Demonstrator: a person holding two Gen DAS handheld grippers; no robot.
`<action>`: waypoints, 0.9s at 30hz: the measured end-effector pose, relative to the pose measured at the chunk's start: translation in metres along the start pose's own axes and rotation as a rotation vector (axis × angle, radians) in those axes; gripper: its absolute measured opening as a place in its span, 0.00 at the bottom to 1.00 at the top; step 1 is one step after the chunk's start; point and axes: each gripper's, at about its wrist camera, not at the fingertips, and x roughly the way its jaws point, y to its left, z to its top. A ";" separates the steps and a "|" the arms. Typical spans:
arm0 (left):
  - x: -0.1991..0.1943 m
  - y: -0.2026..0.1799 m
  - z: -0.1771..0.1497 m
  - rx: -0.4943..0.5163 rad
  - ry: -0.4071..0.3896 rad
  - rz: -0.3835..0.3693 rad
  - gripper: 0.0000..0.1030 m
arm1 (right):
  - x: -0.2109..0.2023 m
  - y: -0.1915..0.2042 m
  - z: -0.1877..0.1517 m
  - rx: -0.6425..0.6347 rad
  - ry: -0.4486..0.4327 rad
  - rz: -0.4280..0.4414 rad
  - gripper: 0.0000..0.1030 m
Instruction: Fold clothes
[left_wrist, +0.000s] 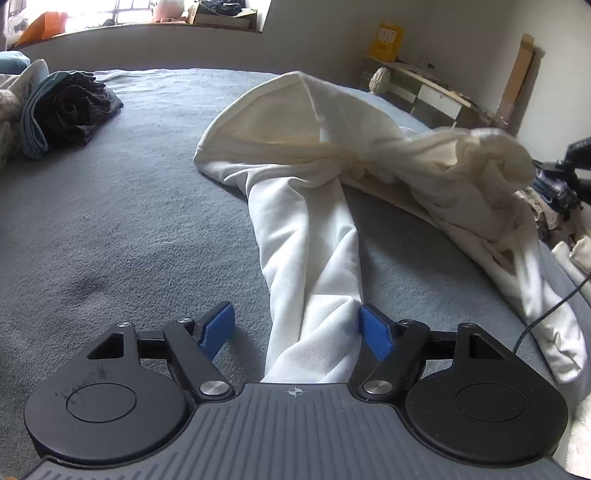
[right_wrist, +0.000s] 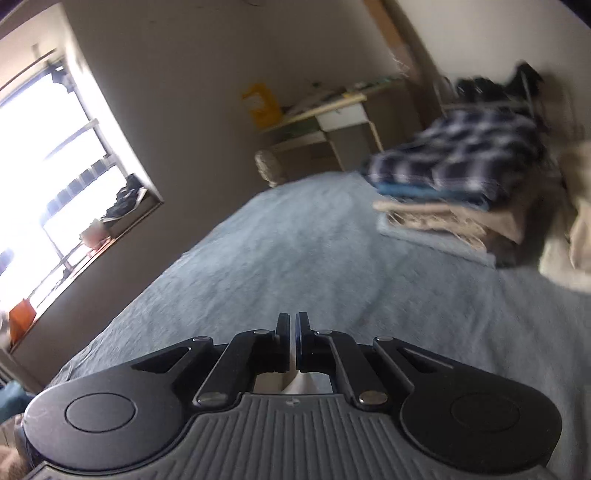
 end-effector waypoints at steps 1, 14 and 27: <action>0.000 -0.001 0.003 -0.001 0.001 0.000 0.71 | 0.001 -0.014 -0.001 0.041 0.030 -0.003 0.02; -0.006 0.009 0.055 0.027 -0.090 0.109 0.72 | -0.008 0.056 -0.057 -0.484 0.177 0.222 0.06; 0.040 0.029 0.096 -0.174 -0.082 -0.180 0.72 | 0.043 0.047 -0.060 -0.208 0.391 0.298 0.56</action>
